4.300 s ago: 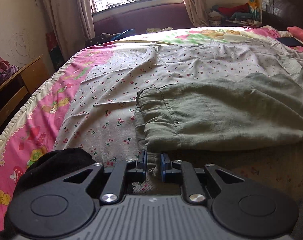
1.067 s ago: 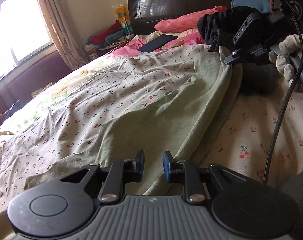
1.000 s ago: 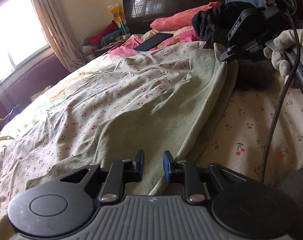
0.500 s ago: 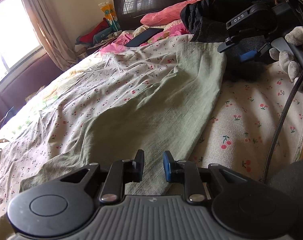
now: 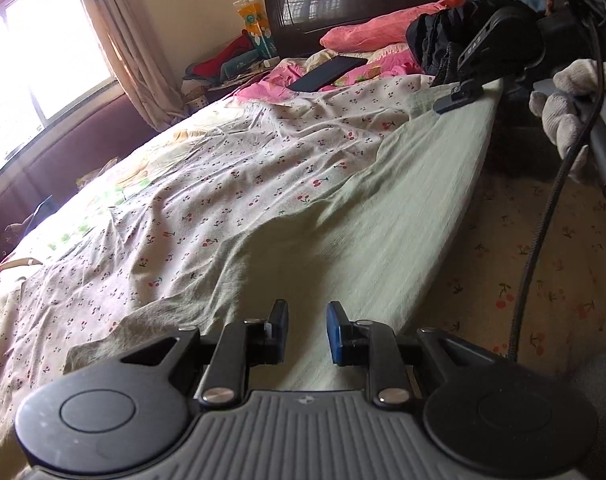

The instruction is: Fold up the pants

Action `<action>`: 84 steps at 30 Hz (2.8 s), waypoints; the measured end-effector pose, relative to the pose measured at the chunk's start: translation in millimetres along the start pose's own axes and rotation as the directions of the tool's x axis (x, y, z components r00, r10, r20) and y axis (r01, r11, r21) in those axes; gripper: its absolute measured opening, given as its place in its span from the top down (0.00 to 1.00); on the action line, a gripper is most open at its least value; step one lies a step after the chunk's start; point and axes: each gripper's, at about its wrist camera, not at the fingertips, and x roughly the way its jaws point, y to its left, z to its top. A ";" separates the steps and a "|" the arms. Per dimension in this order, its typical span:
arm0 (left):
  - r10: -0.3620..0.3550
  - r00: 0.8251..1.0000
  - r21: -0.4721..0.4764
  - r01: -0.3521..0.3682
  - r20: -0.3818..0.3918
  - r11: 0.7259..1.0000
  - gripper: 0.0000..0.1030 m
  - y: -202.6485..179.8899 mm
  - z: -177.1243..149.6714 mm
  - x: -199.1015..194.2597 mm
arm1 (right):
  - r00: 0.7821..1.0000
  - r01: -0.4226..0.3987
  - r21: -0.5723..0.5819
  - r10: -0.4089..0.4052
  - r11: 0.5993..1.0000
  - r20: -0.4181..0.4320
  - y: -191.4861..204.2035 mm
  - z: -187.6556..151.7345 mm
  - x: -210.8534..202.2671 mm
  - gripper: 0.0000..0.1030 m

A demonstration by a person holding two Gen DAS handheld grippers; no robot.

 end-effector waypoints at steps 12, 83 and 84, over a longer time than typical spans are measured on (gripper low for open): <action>0.025 0.999 -0.054 -0.026 -0.033 0.998 0.43 0.9 -7.0 22.0 | 0.991 0.134 -0.086 -0.135 0.987 0.001 -17.5 2.2 -24.0 0.96; 0.051 0.998 -0.274 -0.041 0.028 0.961 0.35 90.6 -55.2 -49.6 | 0.970 0.143 -0.291 -0.075 0.946 0.231 97.4 -41.9 -54.9 0.98; 0.039 0.999 -0.269 -0.032 0.020 0.963 0.35 87.1 -52.1 -44.8 | 0.968 0.154 -0.286 -0.086 0.946 0.235 91.8 -34.1 -50.5 0.98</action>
